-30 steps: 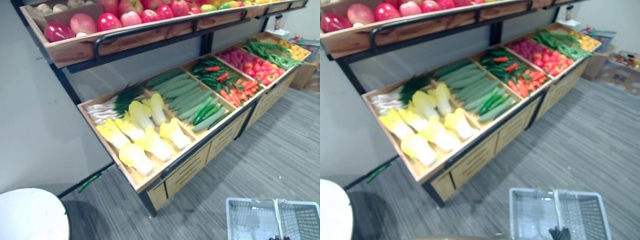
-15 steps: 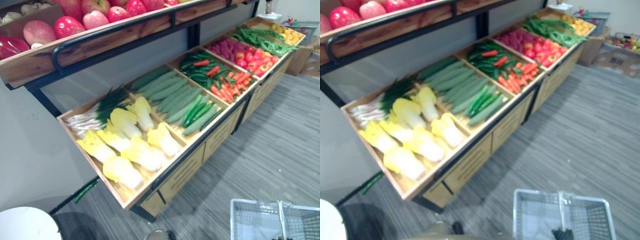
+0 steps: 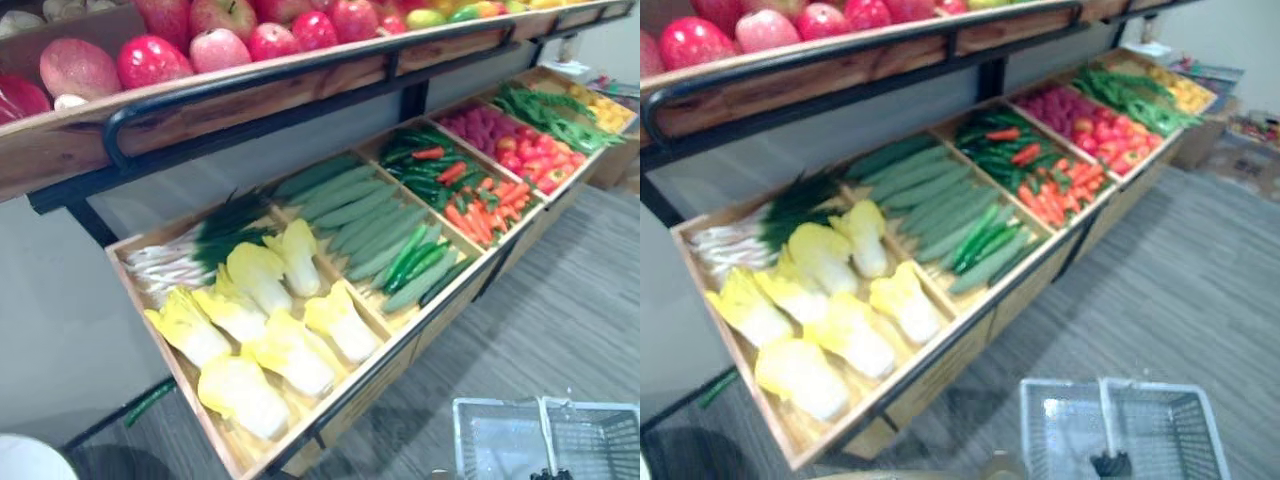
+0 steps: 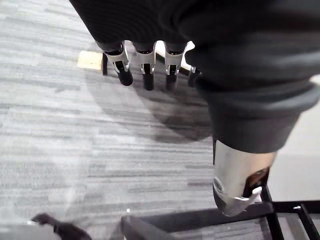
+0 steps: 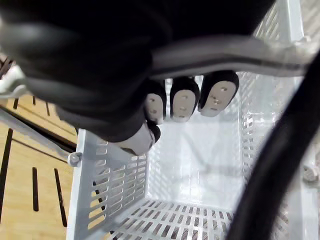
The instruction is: Pick vegetable in the basket
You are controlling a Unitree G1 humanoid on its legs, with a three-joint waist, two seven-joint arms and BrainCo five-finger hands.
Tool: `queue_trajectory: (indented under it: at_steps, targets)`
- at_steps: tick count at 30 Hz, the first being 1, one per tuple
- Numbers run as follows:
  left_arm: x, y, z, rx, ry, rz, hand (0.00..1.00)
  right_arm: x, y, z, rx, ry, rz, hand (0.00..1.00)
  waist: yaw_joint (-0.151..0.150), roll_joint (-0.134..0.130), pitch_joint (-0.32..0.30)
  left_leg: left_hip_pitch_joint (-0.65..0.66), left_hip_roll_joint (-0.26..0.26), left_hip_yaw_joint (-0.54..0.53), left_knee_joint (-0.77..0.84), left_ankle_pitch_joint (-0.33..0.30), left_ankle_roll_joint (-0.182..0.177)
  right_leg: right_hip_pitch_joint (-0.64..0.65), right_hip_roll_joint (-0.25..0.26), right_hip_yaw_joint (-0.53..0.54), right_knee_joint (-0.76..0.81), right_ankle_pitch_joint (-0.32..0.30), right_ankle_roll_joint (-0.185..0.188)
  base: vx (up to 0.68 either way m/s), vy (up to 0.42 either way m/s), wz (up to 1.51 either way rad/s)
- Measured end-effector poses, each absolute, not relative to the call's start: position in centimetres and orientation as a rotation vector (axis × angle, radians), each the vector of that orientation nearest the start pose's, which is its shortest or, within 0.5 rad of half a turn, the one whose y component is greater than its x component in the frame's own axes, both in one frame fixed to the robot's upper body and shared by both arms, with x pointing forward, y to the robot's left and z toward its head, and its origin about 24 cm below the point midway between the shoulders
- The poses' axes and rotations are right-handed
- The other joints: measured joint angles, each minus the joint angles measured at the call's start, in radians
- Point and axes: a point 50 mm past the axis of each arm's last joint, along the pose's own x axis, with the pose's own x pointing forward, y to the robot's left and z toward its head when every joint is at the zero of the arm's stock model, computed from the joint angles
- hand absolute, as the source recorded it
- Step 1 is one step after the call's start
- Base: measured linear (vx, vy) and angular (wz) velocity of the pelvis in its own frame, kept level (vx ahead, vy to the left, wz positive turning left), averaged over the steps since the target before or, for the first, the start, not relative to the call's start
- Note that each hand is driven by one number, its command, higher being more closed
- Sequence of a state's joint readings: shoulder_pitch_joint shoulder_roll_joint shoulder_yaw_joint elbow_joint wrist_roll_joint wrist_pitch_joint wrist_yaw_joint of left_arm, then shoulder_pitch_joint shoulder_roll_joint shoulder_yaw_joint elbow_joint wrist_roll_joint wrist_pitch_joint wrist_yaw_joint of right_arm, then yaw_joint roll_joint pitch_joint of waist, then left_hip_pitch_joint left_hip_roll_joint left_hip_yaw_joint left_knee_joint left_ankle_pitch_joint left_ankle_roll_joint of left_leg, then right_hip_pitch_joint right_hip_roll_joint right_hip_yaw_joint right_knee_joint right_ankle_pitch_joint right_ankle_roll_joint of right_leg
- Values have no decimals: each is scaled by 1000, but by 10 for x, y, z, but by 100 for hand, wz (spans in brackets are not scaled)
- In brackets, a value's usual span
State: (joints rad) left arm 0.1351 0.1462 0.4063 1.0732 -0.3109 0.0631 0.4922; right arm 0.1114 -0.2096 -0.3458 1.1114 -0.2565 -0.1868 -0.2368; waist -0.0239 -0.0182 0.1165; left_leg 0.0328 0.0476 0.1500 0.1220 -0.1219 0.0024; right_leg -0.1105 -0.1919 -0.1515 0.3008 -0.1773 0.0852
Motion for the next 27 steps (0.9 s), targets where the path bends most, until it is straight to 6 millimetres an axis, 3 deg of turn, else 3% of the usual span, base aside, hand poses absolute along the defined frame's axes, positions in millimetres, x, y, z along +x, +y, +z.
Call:
queue_trajectory:
  at_steps: [1, 2, 3, 4, 6, 9, 11, 14, 17, 18, 20, 21, 24, 27]
  targets:
    - [39, 271, -152, -85, 1214, 1084, 0, 75, -278, -142, -363, 1004, -486, 100, 1, -22, 1, -13, -4, -20, 12, -6, -12, 5, -1, 28, -64, 75, -12, 225, -305, 117]
    - [47, 271, -151, -99, 1193, 1072, 0, 73, -276, -143, -355, 1018, -492, 100, 1, -23, 15, -27, 17, -79, 22, -16, -38, 31, 26, 58, -69, 90, 39, 161, -326, 105]
    - [46, 268, -153, -114, 1197, 1063, 0, 74, -279, -142, -356, 1009, -511, 100, 3, 6, 22, -28, 61, -120, 18, -26, -59, 29, 70, 92, -26, 92, 37, 152, -313, 105]
    - [45, 267, -153, -118, 1200, 1062, 0, 73, -278, -142, -347, 1012, -519, 100, 4, 17, 26, -25, 79, -143, 16, -26, -67, 28, 91, 124, -1, 92, 36, 185, -301, 96]
    - [42, 266, -154, -141, 1203, 1078, 0, 67, -275, -144, -331, 1026, -536, 100, 8, 33, 21, -14, 119, -202, -18, -4, -102, 30, 139, 169, 49, 77, 15, 150, -234, 86]
    - [36, 263, -155, -197, 1211, 1120, 0, 73, -268, -145, -320, 1016, -518, 100, 54, 11, 17, -35, 142, -250, -34, 30, -144, 55, 153, 104, 21, 3, -1, 52, -247, 49]
    - [30, 258, -157, -212, 1233, 1126, 0, 79, -265, -145, -322, 1012, -491, 100, 58, 4, 20, -56, 148, -261, -21, 48, -160, 79, 157, 68, -13, -21, -19, -29, -198, 57]
    - [16, 246, -162, -236, 1284, 1127, 0, 75, -267, -146, -286, 1035, -524, 100, 55, 5, 19, -86, 154, -242, -10, 95, -144, 103, 158, -1, -49, -31, -37, -89, -126, 70]
    - [3, 236, -165, -236, 1344, 1119, 0, 66, -276, -146, -245, 1059, -609, 100, 55, 4, 22, -91, 152, -93, 15, 92, -123, 110, 135, -63, -54, -49, -71, -105, -39, 53]
    - [-2, 235, -165, -248, 1357, 1143, 0, 61, -280, -145, -236, 1071, -641, 100, 53, 8, 24, -81, 128, -33, 29, 76, -100, 109, 115, -72, -56, -64, -82, -54, 12, 34]
    - [-4, 236, -165, -236, 1355, 1174, 0, 56, -285, -144, -228, 1080, -672, 100, 52, 16, 22, -78, 106, -6, 4, 75, -88, 97, 102, -78, -57, -61, -78, -60, 78, 26]
    - [-5, 239, -163, -215, 1342, 1208, 0, 51, -289, -144, -215, 1092, -701, 100, 53, 33, 12, -67, 95, 3, -41, 93, -79, 99, 90, -76, -75, -41, -56, -70, 124, 12]
    - [-7, 246, -159, -174, 1299, 1295, 0, 41, -292, -144, -202, 1117, -733, 100, 48, 35, 7, -25, 69, 3, -135, 131, -79, 126, 80, -77, -132, -8, -40, 3, 104, 3]
    - [13, 263, -150, -137, 1131, 1412, 0, 27, -293, -145, -182, 1148, -781, 100, 26, 38, -11, 0, 43, -25, -221, 185, -75, 140, 65, -107, -163, 14, -26, 64, 80, 26]
